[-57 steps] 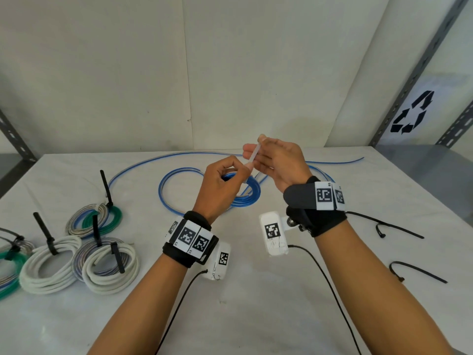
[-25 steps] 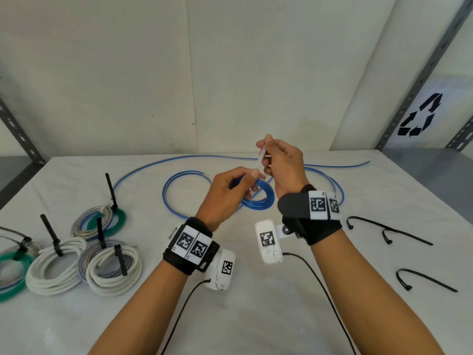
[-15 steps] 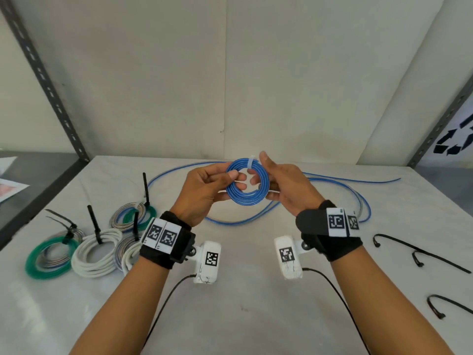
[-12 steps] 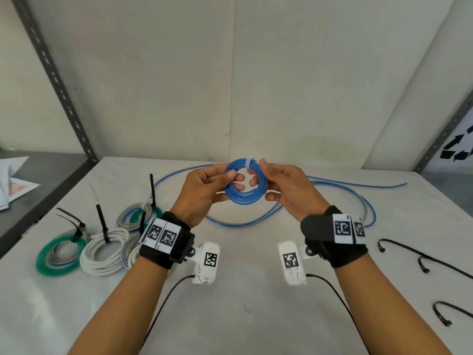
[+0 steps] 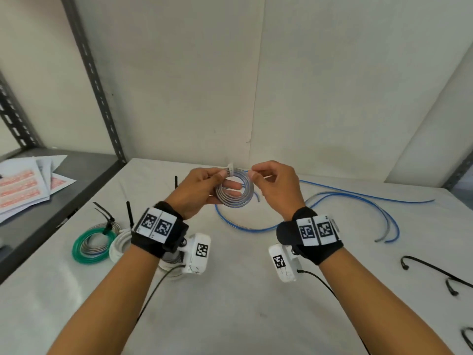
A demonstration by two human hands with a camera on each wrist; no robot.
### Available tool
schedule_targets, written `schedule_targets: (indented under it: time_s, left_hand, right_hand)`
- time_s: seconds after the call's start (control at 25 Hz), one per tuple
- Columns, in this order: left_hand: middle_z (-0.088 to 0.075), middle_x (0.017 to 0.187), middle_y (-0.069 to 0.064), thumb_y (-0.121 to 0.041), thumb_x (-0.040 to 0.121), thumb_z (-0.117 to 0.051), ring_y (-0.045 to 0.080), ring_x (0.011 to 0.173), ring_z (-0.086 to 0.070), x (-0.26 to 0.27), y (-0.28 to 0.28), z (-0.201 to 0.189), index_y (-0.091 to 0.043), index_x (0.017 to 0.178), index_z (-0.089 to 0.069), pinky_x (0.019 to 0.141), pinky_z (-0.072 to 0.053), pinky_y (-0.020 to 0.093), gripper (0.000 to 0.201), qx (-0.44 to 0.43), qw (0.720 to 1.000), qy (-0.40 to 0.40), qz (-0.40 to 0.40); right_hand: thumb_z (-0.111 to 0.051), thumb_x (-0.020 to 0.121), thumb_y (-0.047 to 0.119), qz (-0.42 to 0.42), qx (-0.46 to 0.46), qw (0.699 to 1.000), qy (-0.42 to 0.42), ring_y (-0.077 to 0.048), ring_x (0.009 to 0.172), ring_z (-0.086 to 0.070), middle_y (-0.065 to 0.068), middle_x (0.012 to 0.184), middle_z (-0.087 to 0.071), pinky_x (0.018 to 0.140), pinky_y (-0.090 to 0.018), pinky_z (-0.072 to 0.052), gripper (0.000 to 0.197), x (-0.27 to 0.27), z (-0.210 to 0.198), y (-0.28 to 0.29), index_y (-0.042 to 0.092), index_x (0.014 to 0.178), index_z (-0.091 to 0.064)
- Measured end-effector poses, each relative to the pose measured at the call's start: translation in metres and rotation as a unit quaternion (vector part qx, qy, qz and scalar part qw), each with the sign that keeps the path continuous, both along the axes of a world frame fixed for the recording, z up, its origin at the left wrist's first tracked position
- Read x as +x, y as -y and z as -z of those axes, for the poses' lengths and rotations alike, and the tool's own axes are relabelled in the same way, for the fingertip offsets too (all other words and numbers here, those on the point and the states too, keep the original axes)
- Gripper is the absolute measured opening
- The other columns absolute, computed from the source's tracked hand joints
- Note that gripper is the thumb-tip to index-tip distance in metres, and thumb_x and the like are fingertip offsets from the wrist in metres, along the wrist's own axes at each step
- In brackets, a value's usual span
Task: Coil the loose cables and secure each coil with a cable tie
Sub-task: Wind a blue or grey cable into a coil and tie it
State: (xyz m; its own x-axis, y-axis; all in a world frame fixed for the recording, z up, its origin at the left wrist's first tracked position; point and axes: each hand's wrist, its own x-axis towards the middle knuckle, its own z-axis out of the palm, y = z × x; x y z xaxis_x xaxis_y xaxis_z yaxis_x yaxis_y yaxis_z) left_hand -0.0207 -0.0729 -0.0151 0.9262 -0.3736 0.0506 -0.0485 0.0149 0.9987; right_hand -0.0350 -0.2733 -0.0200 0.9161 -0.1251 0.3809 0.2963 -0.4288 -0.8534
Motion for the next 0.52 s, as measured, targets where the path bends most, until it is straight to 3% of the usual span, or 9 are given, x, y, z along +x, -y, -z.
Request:
schedule_targets:
  time_s: [0.04,0.12,0.2,0.28,0.4,0.52]
  left_hand:
    - [-0.077,0.105,0.011,-0.021,0.108,-0.043,0.020,0.088,-0.075,0.006,-0.009,-0.002,-0.001,0.126,-0.063,0.082,-0.061,0.036,0.034,0.017,1.000,-0.001,-0.006]
    - [-0.077,0.101,0.010,-0.020,0.107,-0.044,0.019,0.088,-0.074,0.018,-0.025,-0.007,0.001,0.124,-0.064,0.081,-0.061,0.034,0.033,0.052,0.999,-0.005,0.007]
    - [-0.076,0.101,0.011,-0.020,0.106,-0.047,0.020,0.089,-0.072,0.030,-0.033,-0.013,0.001,0.123,-0.065,0.083,-0.061,0.036,0.032,0.106,0.994,-0.014,0.031]
    - [-0.075,0.098,0.014,-0.019,0.102,-0.056,0.021,0.083,-0.071,0.047,-0.044,-0.016,0.002,0.117,-0.066,0.079,-0.063,0.036,0.027,0.193,0.981,-0.006,0.010]
    - [-0.075,0.089,0.018,-0.012,0.093,-0.071,0.027,0.077,-0.073,0.070,-0.061,-0.013,0.002,0.105,-0.072,0.076,-0.063,0.037,0.020,0.326,0.945,0.007,-0.029]
    - [-0.077,0.085,0.017,-0.013,0.086,-0.078,0.031,0.081,-0.076,0.077,-0.069,0.001,-0.005,0.096,-0.076,0.080,-0.063,0.040,0.012,0.467,0.884,-0.011,-0.016]
  right_hand:
    - [-0.074,0.090,0.026,0.010,-0.017,1.000,-0.017,-0.014,0.071,-0.066,0.003,0.084,-0.071,0.066,-0.027,-0.053,0.014,0.005,0.004,-0.003,0.019,0.101,-0.072]
    - [-0.071,0.093,0.027,-0.066,0.026,0.994,-0.088,-0.015,0.064,-0.064,-0.001,0.082,-0.071,0.058,-0.026,-0.051,0.019,0.015,0.011,-0.015,0.014,0.107,-0.072]
    - [-0.068,0.096,0.020,-0.127,0.083,0.978,-0.142,-0.011,0.058,-0.064,-0.003,0.074,-0.071,0.053,-0.022,-0.052,0.015,0.024,0.013,-0.030,0.008,0.103,-0.073]
    - [-0.071,0.094,0.015,-0.120,0.100,0.974,-0.163,-0.009,0.052,-0.064,-0.005,0.070,-0.070,0.052,-0.020,-0.053,0.013,0.040,0.017,-0.045,0.003,0.099,-0.071]
    - [-0.077,0.088,0.015,-0.093,0.087,0.969,-0.211,-0.023,0.056,-0.068,-0.017,0.076,-0.073,0.057,-0.030,-0.059,0.026,0.057,0.028,-0.062,-0.002,0.105,-0.067]
    - [-0.075,0.090,0.013,-0.103,0.012,0.962,-0.251,-0.019,0.050,-0.067,-0.018,0.073,-0.070,0.058,-0.030,-0.062,0.018,0.059,0.045,-0.079,-0.001,0.097,-0.066]
